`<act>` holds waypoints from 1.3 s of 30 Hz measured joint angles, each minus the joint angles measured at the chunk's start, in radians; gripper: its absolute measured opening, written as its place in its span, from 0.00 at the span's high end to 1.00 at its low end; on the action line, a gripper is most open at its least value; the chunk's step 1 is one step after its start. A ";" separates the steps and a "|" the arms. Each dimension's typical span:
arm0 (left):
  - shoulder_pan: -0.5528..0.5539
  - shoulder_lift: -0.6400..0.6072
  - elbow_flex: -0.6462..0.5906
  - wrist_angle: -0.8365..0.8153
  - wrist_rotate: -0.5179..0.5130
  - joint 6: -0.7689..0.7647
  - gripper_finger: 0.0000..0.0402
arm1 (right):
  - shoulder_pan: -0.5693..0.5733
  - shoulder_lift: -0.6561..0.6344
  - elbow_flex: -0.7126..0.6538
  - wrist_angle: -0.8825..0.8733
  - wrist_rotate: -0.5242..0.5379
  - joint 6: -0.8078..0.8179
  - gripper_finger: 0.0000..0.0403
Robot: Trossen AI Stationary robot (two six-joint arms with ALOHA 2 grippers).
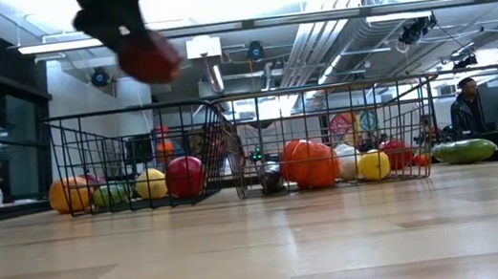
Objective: Sort produce into baskets
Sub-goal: Put the bottom red apple into the left wire basket, then put the bottom left tomato into the left wire basket
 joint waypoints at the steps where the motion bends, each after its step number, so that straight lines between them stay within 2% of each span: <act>1: -0.010 -0.006 -0.001 -0.039 -0.027 -0.001 0.26 | 0.000 0.000 0.000 0.000 0.010 0.000 0.08; 4: -0.028 -0.027 -0.030 -0.073 -0.064 -0.010 0.24 | 0.000 0.000 0.000 0.001 0.037 0.005 0.08; 8: -0.014 -0.029 -0.073 -0.063 0.023 -0.028 0.20 | 0.000 0.000 0.000 0.002 0.040 0.005 0.08; 15: 0.034 -0.022 -0.110 -0.066 0.148 -0.026 0.03 | 0.000 0.000 0.000 0.002 0.040 0.005 0.08; 21: 0.003 -0.050 -0.072 -0.062 0.178 -0.110 0.02 | 0.000 0.001 0.000 0.001 0.045 -0.005 0.08; 24: -0.099 -0.081 -0.066 -0.029 0.218 -0.182 0.02 | 0.000 0.001 0.000 0.001 0.045 -0.006 0.08; 28: -0.333 -0.073 -0.065 -0.070 0.265 -0.391 0.02 | 0.000 0.001 -0.001 -0.001 0.045 -0.006 0.08; 30: -0.448 -0.032 -0.065 -0.116 0.346 -0.510 0.02 | 0.000 0.001 -0.001 -0.006 0.045 -0.006 0.08; 33: -0.599 0.055 -0.066 -0.143 0.527 -0.660 0.02 | 0.000 0.005 -0.002 -0.007 0.045 -0.006 0.08; 39: -0.819 0.253 -0.066 -0.014 0.764 -0.909 0.02 | 0.000 0.018 -0.003 0.001 0.046 -0.006 0.08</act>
